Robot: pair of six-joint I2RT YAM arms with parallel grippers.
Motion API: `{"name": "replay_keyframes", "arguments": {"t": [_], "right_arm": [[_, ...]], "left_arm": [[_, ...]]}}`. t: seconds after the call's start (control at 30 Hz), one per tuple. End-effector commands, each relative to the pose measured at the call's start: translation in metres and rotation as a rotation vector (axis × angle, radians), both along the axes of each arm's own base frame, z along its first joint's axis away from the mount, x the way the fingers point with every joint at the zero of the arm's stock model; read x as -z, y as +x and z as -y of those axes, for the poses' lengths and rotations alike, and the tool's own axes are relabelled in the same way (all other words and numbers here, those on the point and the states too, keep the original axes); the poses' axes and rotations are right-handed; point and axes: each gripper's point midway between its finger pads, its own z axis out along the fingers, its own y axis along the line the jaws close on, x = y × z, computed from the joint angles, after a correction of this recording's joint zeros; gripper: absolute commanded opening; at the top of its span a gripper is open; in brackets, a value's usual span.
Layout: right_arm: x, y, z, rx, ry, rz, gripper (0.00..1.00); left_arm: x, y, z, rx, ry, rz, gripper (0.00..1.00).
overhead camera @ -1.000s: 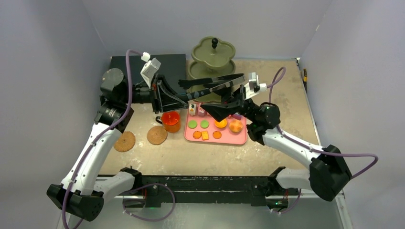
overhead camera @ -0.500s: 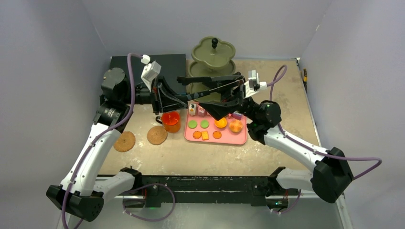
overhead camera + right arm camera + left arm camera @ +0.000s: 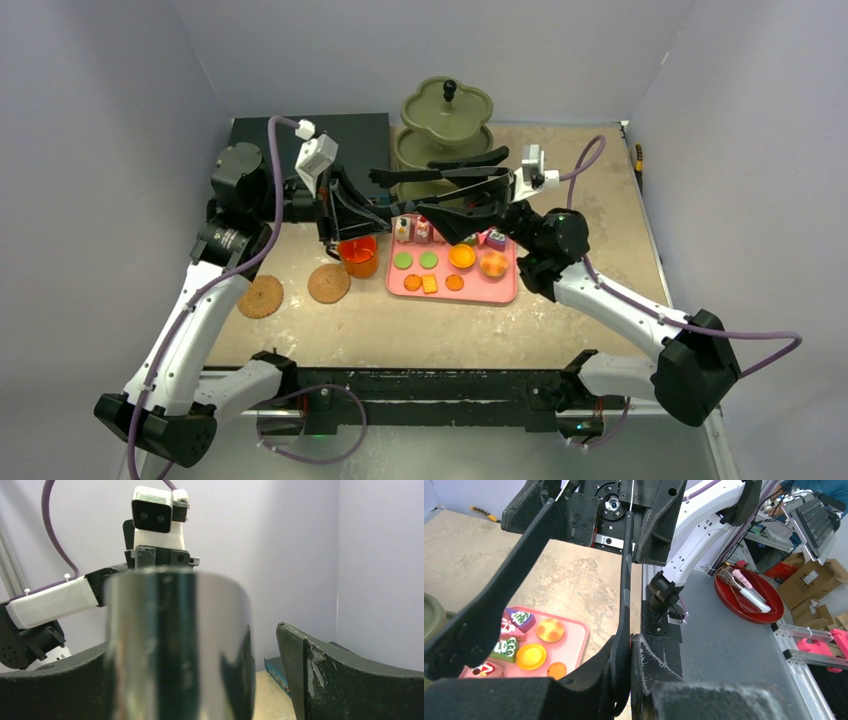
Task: Serve the afternoon tea
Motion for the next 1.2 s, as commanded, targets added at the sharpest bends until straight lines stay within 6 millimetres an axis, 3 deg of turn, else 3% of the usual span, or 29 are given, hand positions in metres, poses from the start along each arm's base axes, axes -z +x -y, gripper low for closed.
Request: {"name": "replay_keyframes", "arguments": {"t": [0.0, 0.3, 1.1, 1.17], "right_arm": [[-0.035, -0.01, 0.009, 0.021, 0.053, 0.091, 0.97], [-0.031, -0.02, 0.001, -0.082, 0.052, 0.073, 0.91], [-0.04, -0.032, 0.0, -0.13, 0.021, 0.096, 0.51], [-0.038, -0.03, 0.0, -0.125, 0.013, 0.085, 0.5]], "left_arm": [[-0.019, -0.011, -0.003, 0.015, -0.015, 0.111, 0.0], [-0.017, -0.008, -0.004, -0.006, -0.001, 0.135, 0.0], [-0.018, -0.009, -0.004, 0.001, 0.007, 0.123, 0.0], [-0.02, -0.007, -0.005, -0.013, 0.013, 0.137, 0.09]]}}
